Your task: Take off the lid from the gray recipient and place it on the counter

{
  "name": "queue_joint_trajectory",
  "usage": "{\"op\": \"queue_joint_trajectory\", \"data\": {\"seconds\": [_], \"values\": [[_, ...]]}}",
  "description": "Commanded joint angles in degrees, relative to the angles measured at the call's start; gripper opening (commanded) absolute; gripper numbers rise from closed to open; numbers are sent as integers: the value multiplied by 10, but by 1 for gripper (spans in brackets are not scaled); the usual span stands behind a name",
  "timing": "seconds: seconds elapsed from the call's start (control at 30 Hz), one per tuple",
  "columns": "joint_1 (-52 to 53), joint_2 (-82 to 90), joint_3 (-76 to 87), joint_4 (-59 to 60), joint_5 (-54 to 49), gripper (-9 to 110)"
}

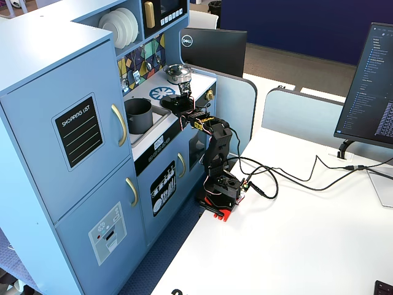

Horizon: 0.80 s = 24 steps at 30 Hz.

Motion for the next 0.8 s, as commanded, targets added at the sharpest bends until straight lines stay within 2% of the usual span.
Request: {"op": "queue_joint_trajectory", "data": {"seconds": [0.0, 0.23, 0.5, 0.57, 0.7, 0.77], "values": [[18, 30, -11, -7, 10, 27], [6, 50, -41, -4, 17, 24], [-26, 147, -124, 121, 48, 20], [-33, 187, -136, 185, 51, 16], [-72, 299, -152, 403, 94, 0], [-99, 355, -156, 523, 127, 0]]}}
